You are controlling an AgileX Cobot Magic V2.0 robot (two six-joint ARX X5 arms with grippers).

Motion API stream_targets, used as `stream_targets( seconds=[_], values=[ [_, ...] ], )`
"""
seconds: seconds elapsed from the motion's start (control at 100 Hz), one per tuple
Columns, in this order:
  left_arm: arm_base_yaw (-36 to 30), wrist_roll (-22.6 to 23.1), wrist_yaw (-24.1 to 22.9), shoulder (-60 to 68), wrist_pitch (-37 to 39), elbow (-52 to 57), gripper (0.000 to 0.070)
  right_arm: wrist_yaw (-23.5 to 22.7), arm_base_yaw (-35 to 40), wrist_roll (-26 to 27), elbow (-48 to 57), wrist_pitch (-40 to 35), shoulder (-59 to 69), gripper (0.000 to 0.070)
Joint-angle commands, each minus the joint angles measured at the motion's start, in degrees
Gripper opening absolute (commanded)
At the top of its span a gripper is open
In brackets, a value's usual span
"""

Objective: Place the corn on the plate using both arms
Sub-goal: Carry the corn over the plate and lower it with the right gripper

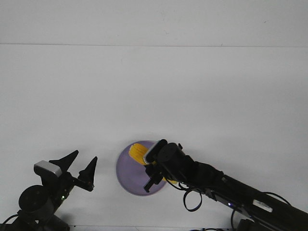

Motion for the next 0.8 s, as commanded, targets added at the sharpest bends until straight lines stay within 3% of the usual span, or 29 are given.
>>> stream_targets(
  seconds=[0.0,0.24,0.3,0.36,0.47,0.53,0.79],
  values=[
    [-0.31,0.15,-0.24,0.17,0.61,0.66,0.0500,1.44,1.01,2.10,-0.35,3.67,2.89,0.0077],
    [-0.31,0.33,-0.24,0.15,0.61,0.66,0.0500,1.38,1.68,2.03,-0.44,10.84,12.02,0.0079],
    [-0.31,0.33,-0.24,0.15,0.61,0.66,0.0500,1.38,1.68,2.03,-0.44,11.23,13.27,0.0106],
    [-0.31,0.33,-0.24,0.15,0.61,0.66,0.0500,1.38,1.68,2.03,-0.44,11.17,13.66,0.0186],
    [-0.31,0.33,-0.24,0.15,0.61,0.66,0.0501,1.27,1.68,2.27,-0.37,11.28,13.64,0.0423],
    [-0.31,0.33,-0.24,0.15,0.63,0.66,0.0503,0.92,1.66,2.91,-0.26,11.19,13.51,0.0484],
    [-0.31,0.35,-0.24,0.15,0.76,0.66,0.0503,2.16,0.52,1.68,0.85,8.98,4.33,0.0489]
  ],
)
